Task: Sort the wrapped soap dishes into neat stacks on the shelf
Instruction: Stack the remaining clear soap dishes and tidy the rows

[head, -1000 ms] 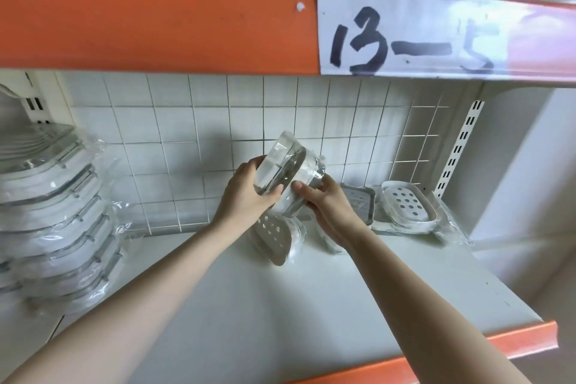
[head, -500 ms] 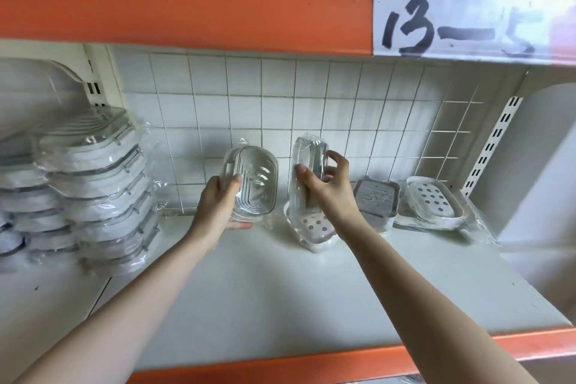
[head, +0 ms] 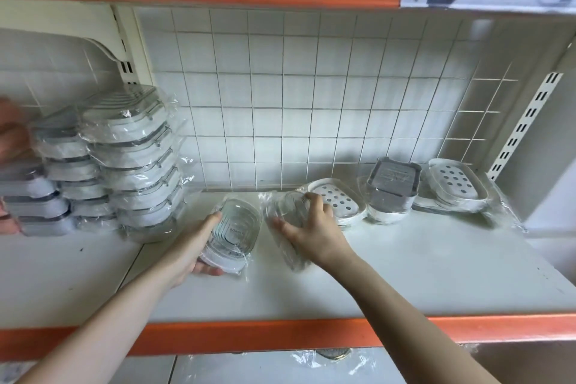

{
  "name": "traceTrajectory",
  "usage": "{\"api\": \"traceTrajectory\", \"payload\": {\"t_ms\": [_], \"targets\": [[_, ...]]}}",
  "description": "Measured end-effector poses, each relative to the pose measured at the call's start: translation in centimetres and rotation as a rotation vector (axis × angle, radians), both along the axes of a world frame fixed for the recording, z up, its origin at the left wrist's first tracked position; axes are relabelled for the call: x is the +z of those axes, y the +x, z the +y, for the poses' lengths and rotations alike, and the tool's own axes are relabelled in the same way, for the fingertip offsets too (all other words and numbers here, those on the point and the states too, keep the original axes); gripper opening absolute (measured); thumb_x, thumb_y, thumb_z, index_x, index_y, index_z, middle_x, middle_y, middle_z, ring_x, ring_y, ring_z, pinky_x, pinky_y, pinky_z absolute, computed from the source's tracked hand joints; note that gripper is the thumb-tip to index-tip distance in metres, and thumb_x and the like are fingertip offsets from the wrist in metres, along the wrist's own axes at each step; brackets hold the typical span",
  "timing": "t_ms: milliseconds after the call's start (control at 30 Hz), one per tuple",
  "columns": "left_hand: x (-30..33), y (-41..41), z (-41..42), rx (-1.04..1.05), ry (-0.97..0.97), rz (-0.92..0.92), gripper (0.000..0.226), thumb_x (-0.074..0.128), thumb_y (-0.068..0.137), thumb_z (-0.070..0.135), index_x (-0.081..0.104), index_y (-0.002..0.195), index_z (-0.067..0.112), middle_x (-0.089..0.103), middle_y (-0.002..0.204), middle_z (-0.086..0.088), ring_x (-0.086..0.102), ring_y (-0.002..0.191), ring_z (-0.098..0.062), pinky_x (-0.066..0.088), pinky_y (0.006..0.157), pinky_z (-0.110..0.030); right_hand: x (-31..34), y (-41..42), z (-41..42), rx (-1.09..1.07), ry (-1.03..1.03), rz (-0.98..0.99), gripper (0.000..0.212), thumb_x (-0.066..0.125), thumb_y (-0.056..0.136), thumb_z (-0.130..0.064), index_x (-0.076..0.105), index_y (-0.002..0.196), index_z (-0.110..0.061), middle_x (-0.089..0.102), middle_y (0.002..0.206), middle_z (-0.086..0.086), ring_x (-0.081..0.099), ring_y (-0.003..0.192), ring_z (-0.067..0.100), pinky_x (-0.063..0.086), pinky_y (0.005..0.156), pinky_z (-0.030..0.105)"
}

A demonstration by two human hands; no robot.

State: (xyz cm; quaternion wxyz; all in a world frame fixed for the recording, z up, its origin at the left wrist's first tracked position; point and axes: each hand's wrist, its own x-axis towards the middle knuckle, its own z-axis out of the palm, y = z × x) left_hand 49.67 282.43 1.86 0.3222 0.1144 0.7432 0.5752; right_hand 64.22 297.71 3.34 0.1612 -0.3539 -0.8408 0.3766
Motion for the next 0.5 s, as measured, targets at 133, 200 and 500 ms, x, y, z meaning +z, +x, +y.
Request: {"api": "traceTrajectory", "payload": {"t_ms": [133, 200, 500], "targets": [[-1.1, -0.6, -1.1, 0.064, -0.182, 0.264, 0.033, 0.049, 0.093, 0.046, 0.055, 0.083, 0.015, 0.058, 0.082, -0.010, 0.060, 0.068, -0.026, 0.057, 0.050, -0.037, -1.2, 0.4, -1.1, -0.008, 0.202, -0.212, 0.086, 0.052, 0.074, -0.075, 0.026, 0.138, -0.022, 0.035, 0.139, 0.008, 0.036, 0.131, 0.030, 0.035, 0.100, 0.046], [-1.9, -1.5, -1.6, 0.049, -0.347, 0.501, 0.041, 0.045, 0.091, 0.051, 0.055, 0.077, 0.014, 0.062, 0.077, -0.011, 0.063, 0.073, -0.031, 0.056, 0.065, -0.042, -1.6, 0.5, -1.5, -0.030, 0.275, -0.246, 0.087, 0.050, 0.076, -0.075, 0.024, 0.140, -0.023, 0.035, 0.139, 0.008, 0.034, 0.131, 0.030, 0.033, 0.098, 0.046], [-3.6, -0.4, -2.7, 0.094, -0.511, 0.750, 0.024, 0.044, 0.092, 0.043, 0.055, 0.093, 0.021, 0.067, 0.101, -0.006, 0.060, 0.096, -0.032, 0.048, 0.080, -0.038, -3.5, 0.7, -2.3, -0.023, 0.487, -0.362, 0.084, 0.038, 0.079, -0.076, 0.027, 0.141, -0.021, 0.044, 0.130, 0.009, 0.040, 0.122, 0.031, 0.037, 0.091, 0.045]]}}
